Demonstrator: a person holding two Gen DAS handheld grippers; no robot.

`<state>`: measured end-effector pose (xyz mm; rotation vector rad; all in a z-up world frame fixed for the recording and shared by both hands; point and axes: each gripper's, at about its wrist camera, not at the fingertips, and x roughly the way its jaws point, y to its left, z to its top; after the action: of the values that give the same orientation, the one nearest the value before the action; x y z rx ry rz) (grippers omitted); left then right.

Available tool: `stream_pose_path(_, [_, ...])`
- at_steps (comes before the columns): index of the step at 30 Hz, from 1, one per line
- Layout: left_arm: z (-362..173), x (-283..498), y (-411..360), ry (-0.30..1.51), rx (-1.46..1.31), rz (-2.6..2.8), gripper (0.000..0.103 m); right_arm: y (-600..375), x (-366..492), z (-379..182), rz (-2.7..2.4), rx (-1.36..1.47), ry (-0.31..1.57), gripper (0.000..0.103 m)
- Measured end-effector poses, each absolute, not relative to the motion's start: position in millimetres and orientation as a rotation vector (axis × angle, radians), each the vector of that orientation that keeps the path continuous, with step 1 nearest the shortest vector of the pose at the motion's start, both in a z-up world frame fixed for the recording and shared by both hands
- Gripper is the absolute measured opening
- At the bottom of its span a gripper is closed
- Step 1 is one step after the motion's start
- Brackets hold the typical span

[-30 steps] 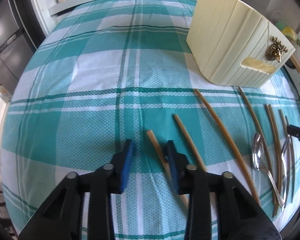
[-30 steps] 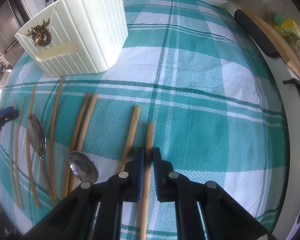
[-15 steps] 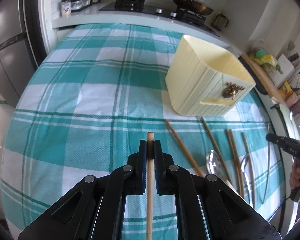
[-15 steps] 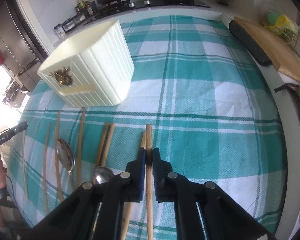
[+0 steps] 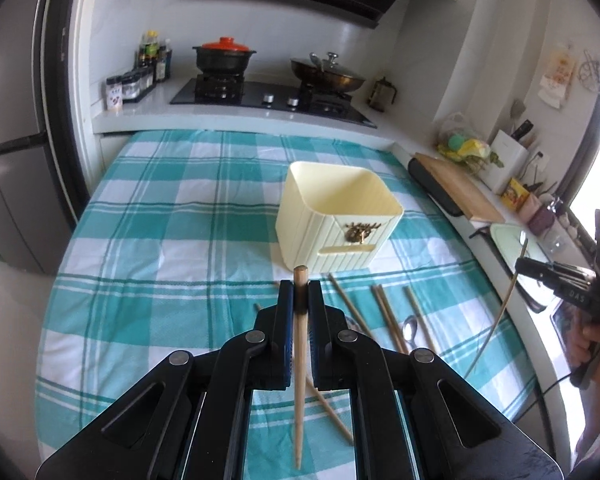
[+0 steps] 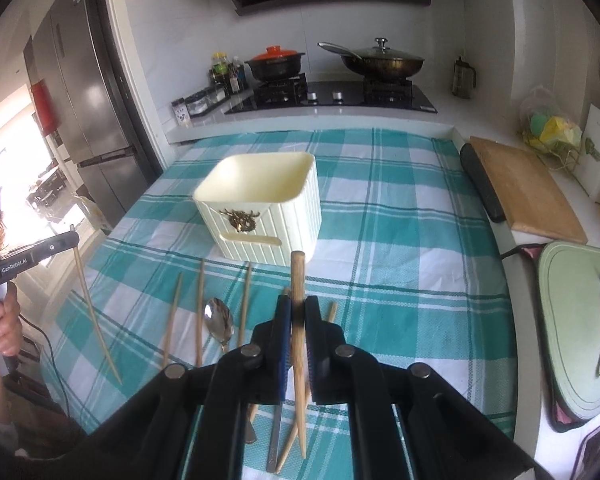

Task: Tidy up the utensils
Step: 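Lift the left tool's chopstick over the holder while the right tool carries its chopstick there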

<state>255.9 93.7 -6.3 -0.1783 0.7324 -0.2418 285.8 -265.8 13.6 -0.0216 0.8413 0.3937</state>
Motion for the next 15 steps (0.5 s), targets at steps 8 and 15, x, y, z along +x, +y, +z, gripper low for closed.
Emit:
stream_pose_path(8, [28,252,88,0.634,-0.189,-0.278,0.005,-257,266,56,0.390,-0.033,0.697,0.007])
stream_pose_path(15, [66,288,80,0.567,-0.200,-0.311,0.004,-235,295,75,0.418,-0.020,0.653,0.007])
